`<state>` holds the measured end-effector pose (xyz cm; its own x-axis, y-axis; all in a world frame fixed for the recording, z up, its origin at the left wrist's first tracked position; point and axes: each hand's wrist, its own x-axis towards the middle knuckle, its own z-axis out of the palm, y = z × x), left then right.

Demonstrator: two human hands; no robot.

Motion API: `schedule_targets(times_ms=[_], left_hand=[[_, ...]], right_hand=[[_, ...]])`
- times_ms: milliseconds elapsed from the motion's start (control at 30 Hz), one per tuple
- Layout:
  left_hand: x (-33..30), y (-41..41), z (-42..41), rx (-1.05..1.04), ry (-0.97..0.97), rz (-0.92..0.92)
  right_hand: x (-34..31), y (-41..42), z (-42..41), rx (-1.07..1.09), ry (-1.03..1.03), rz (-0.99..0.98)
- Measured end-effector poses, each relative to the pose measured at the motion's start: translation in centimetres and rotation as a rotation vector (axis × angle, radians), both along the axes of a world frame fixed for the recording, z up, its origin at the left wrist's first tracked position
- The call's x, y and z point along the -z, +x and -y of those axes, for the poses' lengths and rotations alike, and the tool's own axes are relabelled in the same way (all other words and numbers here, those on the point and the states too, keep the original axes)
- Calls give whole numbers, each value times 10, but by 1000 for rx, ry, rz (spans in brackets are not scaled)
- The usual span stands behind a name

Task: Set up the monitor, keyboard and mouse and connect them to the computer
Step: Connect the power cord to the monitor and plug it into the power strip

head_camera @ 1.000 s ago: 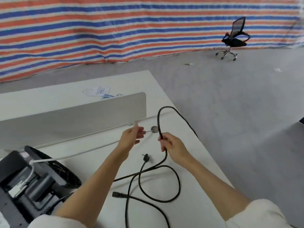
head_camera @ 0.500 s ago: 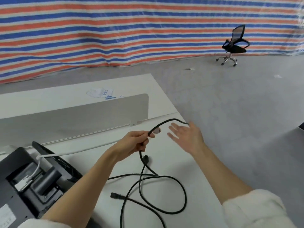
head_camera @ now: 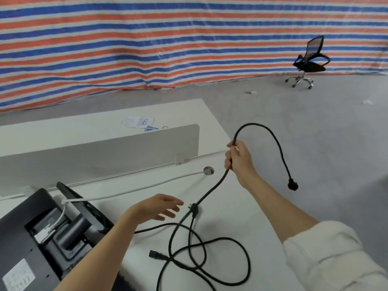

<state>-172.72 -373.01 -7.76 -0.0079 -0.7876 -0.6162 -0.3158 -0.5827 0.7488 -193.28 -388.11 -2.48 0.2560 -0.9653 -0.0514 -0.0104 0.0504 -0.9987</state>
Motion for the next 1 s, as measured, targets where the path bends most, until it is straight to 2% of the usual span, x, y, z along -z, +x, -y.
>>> schedule_targets(times_ms=[133, 233, 333, 433, 467, 567, 633, 700, 733, 833, 1000], left_hand=[[-21, -10, 29, -320, -184, -197], [-44, -24, 54, -360, -246, -327], [-62, -43, 74, -378, -241, -376], [-63, -62, 83, -532, -256, -489], [-58, -65, 84, -579, -268, -468], [-44, -61, 82, -483, -291, -143], [-32, -53, 75, -346, -277, 77], [-17, -44, 64, -265, -269, 252], [-10, -41, 58, -249, -273, 337], [8, -32, 36, -233, -302, 522], [20, -20, 12, -95, -382, 667]], right_hand=[[4, 7, -31, -228, -140, -153], [26, 7, -52, -362, -146, -246], [46, -2, -68, -493, -128, -379], [54, -13, -77, -588, -83, -434], [56, -17, -78, -623, -48, -428], [63, -27, -73, -580, 71, -392], [73, -32, -63, -372, 106, -397], [83, -35, -49, -145, 59, -492], [86, -35, -41, -102, 17, -560], [88, -20, -23, -187, -67, -685], [92, 23, -3, -372, -199, -860]])
